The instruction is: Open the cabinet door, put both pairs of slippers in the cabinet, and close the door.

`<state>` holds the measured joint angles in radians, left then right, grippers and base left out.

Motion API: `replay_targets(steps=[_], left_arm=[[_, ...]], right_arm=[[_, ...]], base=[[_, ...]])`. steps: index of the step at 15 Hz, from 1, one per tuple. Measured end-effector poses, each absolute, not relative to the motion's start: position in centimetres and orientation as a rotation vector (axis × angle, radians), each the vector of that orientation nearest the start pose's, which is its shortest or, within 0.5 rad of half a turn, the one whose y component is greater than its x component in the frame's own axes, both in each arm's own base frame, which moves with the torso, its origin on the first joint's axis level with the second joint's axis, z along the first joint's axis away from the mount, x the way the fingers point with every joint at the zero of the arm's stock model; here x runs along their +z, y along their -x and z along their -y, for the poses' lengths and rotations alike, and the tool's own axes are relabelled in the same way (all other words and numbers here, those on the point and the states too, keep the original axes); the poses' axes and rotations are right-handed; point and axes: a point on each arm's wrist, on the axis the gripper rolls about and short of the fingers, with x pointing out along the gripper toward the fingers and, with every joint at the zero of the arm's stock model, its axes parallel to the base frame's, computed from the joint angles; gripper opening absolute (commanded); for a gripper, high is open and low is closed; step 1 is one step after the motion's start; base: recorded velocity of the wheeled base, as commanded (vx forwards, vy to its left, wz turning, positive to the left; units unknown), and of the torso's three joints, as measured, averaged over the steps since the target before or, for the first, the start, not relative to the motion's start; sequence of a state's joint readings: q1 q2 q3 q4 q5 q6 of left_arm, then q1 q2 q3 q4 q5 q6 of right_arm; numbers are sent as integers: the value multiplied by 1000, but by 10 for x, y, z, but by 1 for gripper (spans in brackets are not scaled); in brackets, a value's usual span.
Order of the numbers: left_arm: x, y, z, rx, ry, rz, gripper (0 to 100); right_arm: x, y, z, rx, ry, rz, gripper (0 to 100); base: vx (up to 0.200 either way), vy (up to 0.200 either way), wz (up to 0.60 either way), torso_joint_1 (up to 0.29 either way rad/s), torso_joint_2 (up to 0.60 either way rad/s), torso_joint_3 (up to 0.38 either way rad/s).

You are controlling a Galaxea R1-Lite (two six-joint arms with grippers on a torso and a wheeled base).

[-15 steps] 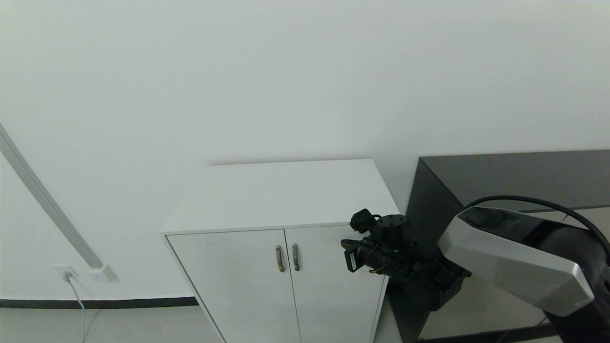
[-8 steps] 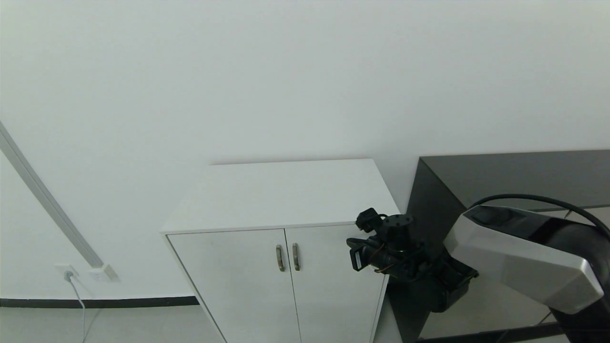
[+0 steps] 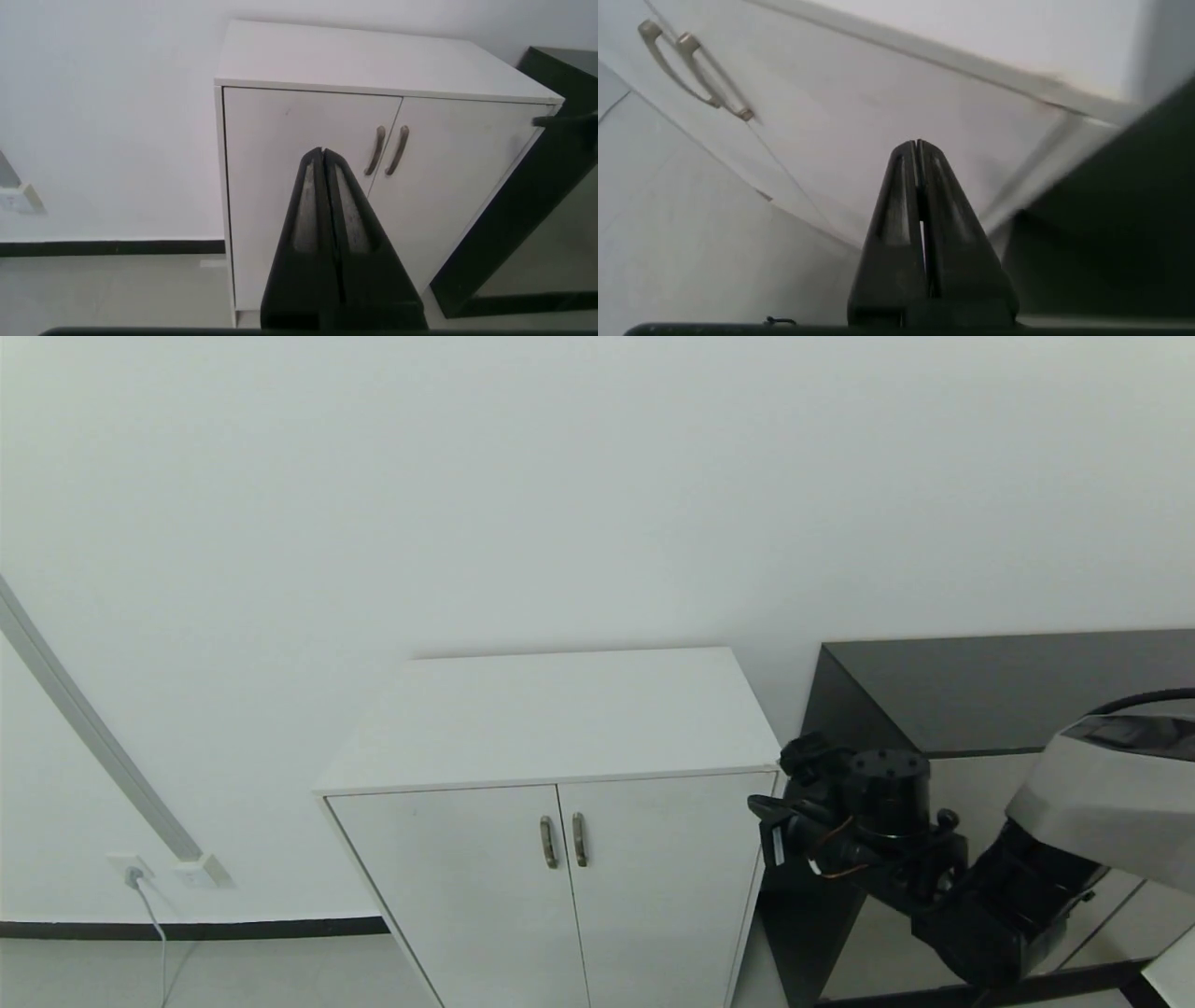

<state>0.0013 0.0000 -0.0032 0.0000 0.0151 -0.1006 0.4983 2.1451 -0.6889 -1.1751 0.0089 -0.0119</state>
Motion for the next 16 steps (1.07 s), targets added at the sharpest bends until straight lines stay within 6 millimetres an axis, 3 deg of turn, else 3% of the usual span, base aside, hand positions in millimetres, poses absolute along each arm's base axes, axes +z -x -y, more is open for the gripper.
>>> replay_targets(steps=[4,6,13,16], left_arm=[[76,23,0,16,101,4,0],[76,23,0,16,101,4,0],[76,23,0,15,101,4,0],[76,23,0,15,101,4,0]], right_arm=[[84,-288,-133,425,77,-253,0],[92,-274,-108,296,91,-254,0],[108,-227,-32,27,128,-260,0],[112,-201,-13,-36,132,-253,0]], base=[[0,0,0,0,0,0],[0,0,0,0,0,0],[0,0,0,0,0,0],[0,0,0,0,0,0]])
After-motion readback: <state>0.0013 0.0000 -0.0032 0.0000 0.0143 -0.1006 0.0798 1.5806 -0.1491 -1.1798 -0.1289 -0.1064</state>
